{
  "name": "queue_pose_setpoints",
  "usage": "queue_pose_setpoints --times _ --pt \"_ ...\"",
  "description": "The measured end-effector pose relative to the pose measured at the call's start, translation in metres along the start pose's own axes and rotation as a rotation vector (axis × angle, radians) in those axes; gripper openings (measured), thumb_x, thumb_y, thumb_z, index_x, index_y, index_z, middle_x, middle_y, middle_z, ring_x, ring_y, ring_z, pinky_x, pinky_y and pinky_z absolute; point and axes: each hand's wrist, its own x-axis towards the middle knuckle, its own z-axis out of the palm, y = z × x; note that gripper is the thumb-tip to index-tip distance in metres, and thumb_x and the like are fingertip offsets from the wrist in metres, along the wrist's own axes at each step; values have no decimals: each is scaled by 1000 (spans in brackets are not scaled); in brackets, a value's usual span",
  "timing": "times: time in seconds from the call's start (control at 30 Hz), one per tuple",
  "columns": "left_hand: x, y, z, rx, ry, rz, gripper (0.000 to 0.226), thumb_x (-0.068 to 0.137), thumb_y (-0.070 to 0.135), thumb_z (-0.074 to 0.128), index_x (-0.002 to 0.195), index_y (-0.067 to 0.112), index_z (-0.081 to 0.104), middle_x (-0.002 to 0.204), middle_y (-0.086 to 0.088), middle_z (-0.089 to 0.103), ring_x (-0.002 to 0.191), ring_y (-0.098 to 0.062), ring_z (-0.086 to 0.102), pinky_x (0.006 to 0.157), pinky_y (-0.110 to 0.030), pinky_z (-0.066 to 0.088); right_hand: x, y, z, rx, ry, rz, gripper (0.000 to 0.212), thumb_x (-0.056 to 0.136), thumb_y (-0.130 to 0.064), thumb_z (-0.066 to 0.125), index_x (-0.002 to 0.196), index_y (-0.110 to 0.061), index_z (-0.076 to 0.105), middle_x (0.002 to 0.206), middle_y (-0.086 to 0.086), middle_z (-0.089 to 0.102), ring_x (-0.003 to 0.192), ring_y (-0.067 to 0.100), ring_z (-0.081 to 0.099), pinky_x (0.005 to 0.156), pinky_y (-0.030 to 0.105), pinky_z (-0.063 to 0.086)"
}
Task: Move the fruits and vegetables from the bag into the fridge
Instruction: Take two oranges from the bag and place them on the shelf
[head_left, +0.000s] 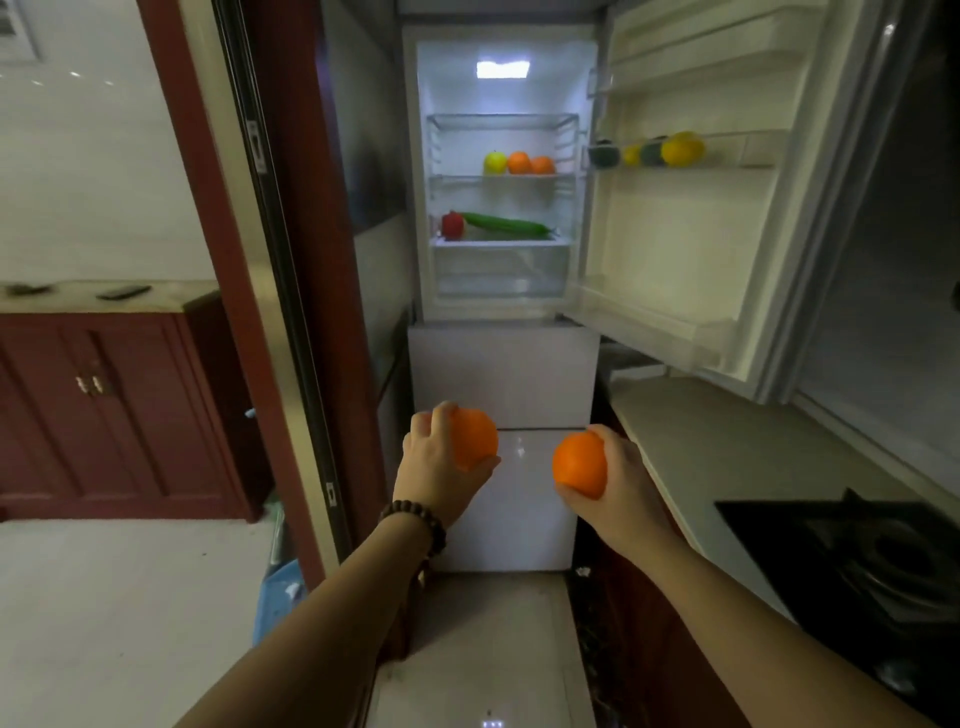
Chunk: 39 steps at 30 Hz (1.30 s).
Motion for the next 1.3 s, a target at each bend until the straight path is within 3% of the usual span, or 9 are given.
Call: queue_pose_setpoints --times 0.17,0.5,0.9,1.03,1.17,1.3 --pt "86 10 20 0 58 23 79 75 41 75 138 23 31 140 -6 31 123 -31 39 91 -43 46 85 17 2 3 -10 -28 84 73 -31 77 141 -25 27 144 9 29 121 31 45 88 38 46" --pt "216 -25 52 -35 72 31 79 75 44 74 138 26 29 142 -3 28 123 -27 40 94 -42 48 229 28 45 24 3 -86 84 72 -28 79 140 -24 29 142 8 32 119 27 46 83 31 41" --pt "422 -72 49 -137 107 147 83 74 41 76 139 29 26 144 -2 26 125 -26 39 96 -46 47 420 -6 105 -41 167 -164 84 69 -24 82 138 -18 35 140 15 36 119 35 47 88 33 38" --pt "477 -67 50 -200 135 240 82 75 38 75 139 27 26 144 -3 26 122 -24 42 95 -38 46 470 -14 113 -43 219 -185 85 69 -29 81 139 -22 34 141 12 37 118 33 48 90 40 45" --pt "523 -63 60 -322 136 270 83 77 33 74 142 26 23 144 -2 24 121 -18 40 97 -37 46 514 -19 123 -51 257 -208 85 69 -29 81 139 -22 33 142 10 35 121 28 45 89 32 39" --pt "567 -65 74 -404 208 337 82 77 33 75 140 29 24 138 3 29 118 -13 41 94 -34 46 560 -19 133 -50 258 -210 85 71 -33 79 139 -29 28 141 7 33 121 26 44 88 32 40"
